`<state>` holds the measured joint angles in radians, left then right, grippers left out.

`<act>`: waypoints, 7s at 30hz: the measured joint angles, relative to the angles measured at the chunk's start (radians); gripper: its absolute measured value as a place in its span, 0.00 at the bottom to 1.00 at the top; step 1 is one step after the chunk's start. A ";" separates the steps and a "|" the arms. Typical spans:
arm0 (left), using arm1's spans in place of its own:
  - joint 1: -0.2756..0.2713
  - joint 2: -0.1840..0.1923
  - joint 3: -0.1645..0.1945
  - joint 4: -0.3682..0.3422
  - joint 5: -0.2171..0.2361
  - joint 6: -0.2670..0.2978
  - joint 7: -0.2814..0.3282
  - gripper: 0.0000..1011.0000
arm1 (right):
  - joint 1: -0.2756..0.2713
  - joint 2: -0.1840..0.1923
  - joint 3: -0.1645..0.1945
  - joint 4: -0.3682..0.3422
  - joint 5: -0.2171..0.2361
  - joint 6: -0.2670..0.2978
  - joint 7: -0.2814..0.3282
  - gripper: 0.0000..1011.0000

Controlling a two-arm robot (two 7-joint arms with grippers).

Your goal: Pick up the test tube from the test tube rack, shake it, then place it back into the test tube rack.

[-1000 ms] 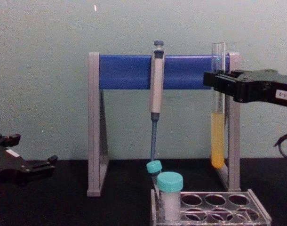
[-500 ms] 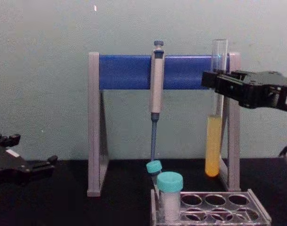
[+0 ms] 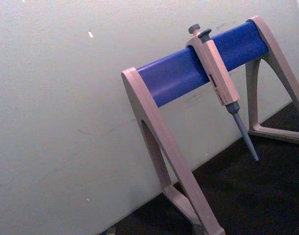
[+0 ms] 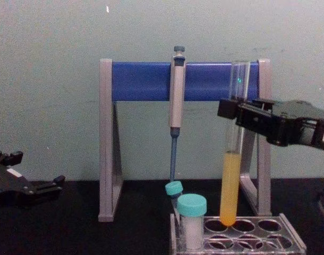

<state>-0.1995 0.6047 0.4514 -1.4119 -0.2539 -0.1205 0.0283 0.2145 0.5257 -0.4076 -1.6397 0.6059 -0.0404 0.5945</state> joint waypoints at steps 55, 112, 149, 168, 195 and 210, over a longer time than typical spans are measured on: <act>0.000 0.000 0.000 0.000 0.000 0.000 0.000 0.99 | 0.049 -0.054 -0.064 0.152 -0.012 0.017 -0.021 0.23; 0.000 0.000 0.000 0.000 0.000 0.000 0.000 0.99 | 0.043 -0.075 -0.078 0.198 -0.064 0.050 -0.049 0.24; 0.000 0.000 0.000 0.000 0.000 0.000 0.000 0.99 | 0.046 -0.074 -0.079 0.193 -0.067 0.047 -0.047 0.99; 0.000 0.000 0.000 0.000 0.000 0.000 0.000 0.99 | -0.038 -0.032 0.049 -0.059 -0.227 0.007 -0.282 0.99; 0.000 0.000 0.000 0.000 0.000 0.000 0.000 0.99 | -0.177 -0.191 0.172 0.101 -0.385 0.121 -0.610 0.99; 0.000 0.000 0.000 0.000 0.000 0.000 0.000 0.99 | -0.163 -0.229 0.186 0.168 -0.384 0.145 -0.548 0.99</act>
<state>-0.1995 0.6047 0.4514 -1.4120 -0.2539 -0.1205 0.0283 0.0517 0.2968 -0.2218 -1.4715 0.2223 0.1044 0.0465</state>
